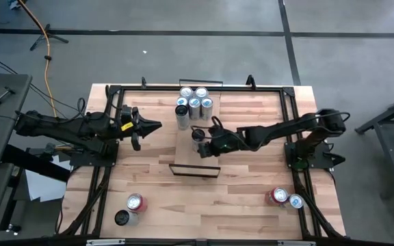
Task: Place canned beverage on shelf
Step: Put the white pink soda can on the shelf aligned with the other white pink soda can
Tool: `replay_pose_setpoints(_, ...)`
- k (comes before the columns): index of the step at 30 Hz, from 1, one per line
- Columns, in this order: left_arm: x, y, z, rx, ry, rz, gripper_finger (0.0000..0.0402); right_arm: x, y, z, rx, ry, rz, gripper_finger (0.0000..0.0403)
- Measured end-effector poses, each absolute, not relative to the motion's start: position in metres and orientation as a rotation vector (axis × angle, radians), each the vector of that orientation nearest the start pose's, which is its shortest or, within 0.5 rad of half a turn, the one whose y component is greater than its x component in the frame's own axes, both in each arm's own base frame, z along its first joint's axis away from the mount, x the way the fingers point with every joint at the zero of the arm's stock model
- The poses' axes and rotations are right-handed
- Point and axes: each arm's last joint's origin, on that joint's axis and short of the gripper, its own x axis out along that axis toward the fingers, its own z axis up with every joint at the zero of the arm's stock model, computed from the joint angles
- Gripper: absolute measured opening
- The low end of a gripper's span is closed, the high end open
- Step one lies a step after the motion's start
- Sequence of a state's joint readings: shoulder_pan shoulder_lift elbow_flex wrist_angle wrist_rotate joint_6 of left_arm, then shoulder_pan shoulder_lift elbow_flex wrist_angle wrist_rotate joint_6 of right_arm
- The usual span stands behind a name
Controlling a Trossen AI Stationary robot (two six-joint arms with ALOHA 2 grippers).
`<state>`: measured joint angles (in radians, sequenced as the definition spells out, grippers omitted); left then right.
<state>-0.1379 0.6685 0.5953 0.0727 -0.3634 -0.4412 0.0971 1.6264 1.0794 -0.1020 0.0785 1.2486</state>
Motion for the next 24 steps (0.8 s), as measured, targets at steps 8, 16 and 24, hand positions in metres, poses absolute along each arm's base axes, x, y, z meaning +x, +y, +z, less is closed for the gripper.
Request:
replay_pose_setpoints(8, 0.156, -0.011, 0.309, -0.439, -0.048, 0.222, 0.0, 0.357, 0.03, 0.229, 1.155, 0.521, -0.392, 0.0)
replay_pose_setpoints(16, 0.156, -0.011, 0.309, -0.439, -0.051, 0.241, 0.0, 0.358, 0.026, 0.23, 1.151, 0.436, -0.475, 0.0)
replay_pose_setpoints(24, 0.156, -0.01, 0.309, -0.439, -0.056, 0.261, 0.0, 0.36, 0.015, 0.232, 1.155, 0.371, -0.511, 0.0)
